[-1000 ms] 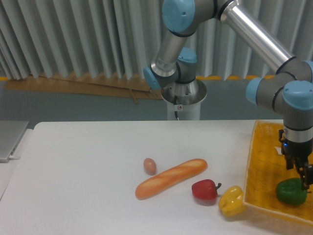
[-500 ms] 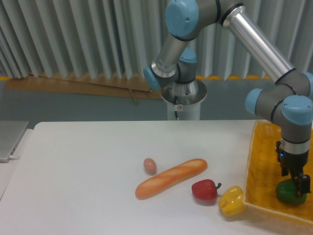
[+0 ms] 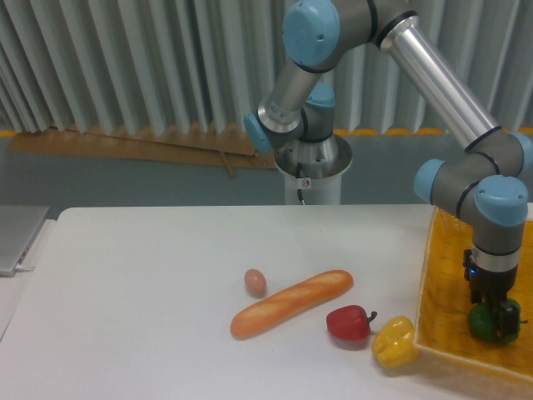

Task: Place the green pepper on the table
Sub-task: 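Lower the gripper onto the green pepper inside the basket, then close the gripper around the green pepper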

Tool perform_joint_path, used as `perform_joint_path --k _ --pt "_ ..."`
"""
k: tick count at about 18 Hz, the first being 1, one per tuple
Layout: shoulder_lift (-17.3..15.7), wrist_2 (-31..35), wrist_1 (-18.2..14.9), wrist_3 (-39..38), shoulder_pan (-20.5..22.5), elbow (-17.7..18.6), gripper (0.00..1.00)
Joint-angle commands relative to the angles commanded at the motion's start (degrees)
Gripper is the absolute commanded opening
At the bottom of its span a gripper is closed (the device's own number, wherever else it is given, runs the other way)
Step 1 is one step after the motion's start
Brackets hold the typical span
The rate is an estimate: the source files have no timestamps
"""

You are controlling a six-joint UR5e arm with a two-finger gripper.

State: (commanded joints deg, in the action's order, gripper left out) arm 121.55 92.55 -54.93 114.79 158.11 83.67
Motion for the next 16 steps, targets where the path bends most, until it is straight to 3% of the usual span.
perform_joint_path --k 8,13,16 --pt "-0.26 0.09 0.00 -1.14 0.18 0.44 1.00" --pt "-0.18 0.09 0.00 -3.16 0.18 0.53 0.73" --pt "-0.09 0.09 0.00 -3.25 0.09 0.53 0.67"
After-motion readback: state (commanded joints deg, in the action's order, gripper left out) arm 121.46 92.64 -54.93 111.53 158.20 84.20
